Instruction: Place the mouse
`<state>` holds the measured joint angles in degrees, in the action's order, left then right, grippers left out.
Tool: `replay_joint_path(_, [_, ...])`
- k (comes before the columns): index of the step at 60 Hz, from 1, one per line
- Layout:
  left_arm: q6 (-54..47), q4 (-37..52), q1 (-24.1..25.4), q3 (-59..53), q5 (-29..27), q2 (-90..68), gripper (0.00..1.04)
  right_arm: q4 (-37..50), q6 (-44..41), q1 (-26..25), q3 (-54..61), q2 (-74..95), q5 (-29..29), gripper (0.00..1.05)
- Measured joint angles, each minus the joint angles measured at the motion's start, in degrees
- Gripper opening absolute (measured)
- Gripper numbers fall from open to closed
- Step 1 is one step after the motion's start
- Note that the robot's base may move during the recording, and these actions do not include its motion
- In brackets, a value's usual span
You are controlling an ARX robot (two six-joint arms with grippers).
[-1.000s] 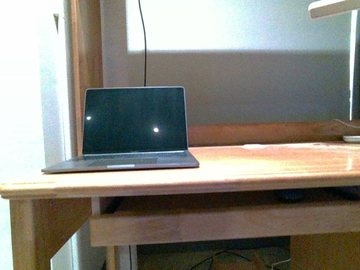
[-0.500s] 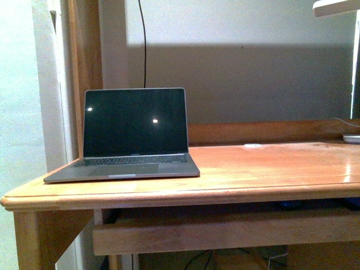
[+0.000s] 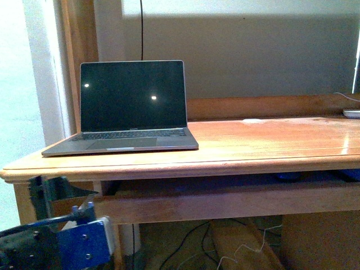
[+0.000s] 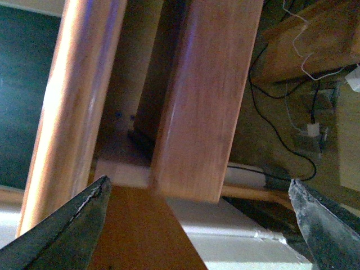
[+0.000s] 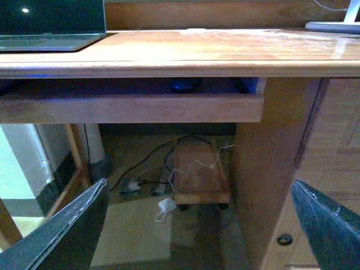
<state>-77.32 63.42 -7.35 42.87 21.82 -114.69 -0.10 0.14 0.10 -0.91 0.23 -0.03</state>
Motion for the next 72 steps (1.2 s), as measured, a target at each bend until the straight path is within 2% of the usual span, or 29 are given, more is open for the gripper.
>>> replay_joint_path(21, [-4.85, 0.46, -1.36, 15.56, 2.73, -14.12, 0.97, 0.0, 0.0, 0.0, 0.0, 0.0, 0.0, 0.97])
replay_joint_path(28, [-5.25, -1.33, -1.2, 17.97, 0.76, -15.85, 0.97, 0.0, 0.0, 0.0, 0.0, 0.0, 0.0, 0.97])
replay_joint_path(34, [-4.79, -8.48, -1.55, 17.57, -2.12, -13.79, 0.97, 0.0, 0.0, 0.0, 0.0, 0.0, 0.0, 0.97])
replay_joint_path(36, [-2.84, -13.62, -2.16, 16.66, -3.89, -11.74, 0.97, 0.0, 0.0, 0.0, 0.0, 0.0, -0.02, 0.97])
replay_joint_path(39, [2.51, -23.37, -3.04, 15.43, -3.54, -7.5, 0.97, 0.0, 0.0, 0.0, 0.0, 0.0, -0.02, 0.97])
replay_joint_path(42, [7.82, -31.34, -3.43, 14.12, -1.38, -3.67, 0.97, 0.0, 0.0, 0.0, 0.0, 0.0, 0.0, 0.97])
replay_joint_path(46, [12.13, -36.85, -3.56, 10.75, 2.27, 0.72, 0.97, 0.0, 0.0, 0.0, 0.0, 0.0, 0.02, 0.97])
replay_joint_path(54, [25.29, -35.56, -4.61, -0.02, 8.74, 9.25, 0.97, 0.0, 0.0, 0.0, 0.0, 0.0, 0.0, 0.97])
replay_joint_path(60, [33.92, -35.45, -5.68, -4.72, 8.9, 14.45, 0.97, 0.0, 0.02, 0.0, 0.0, 0.0, 0.0, 0.97])
replay_joint_path(70, [55.34, -35.47, -7.08, -12.85, 10.16, 25.97, 0.97, 0.0, 0.0, 0.0, 0.0, 0.0, 0.0, 0.97])
replay_joint_path(71, [56.11, -35.5, -7.17, -13.4, 10.05, 26.84, 0.97, 0.0, 0.02, 0.0, 0.0, 0.0, 0.0, 0.97])
replay_joint_path(72, [58.84, -33.59, -7.96, -14.86, 7.26, 27.34, 0.96, 0.0, 0.0, 0.0, 0.0, 0.0, 0.0, 0.97])
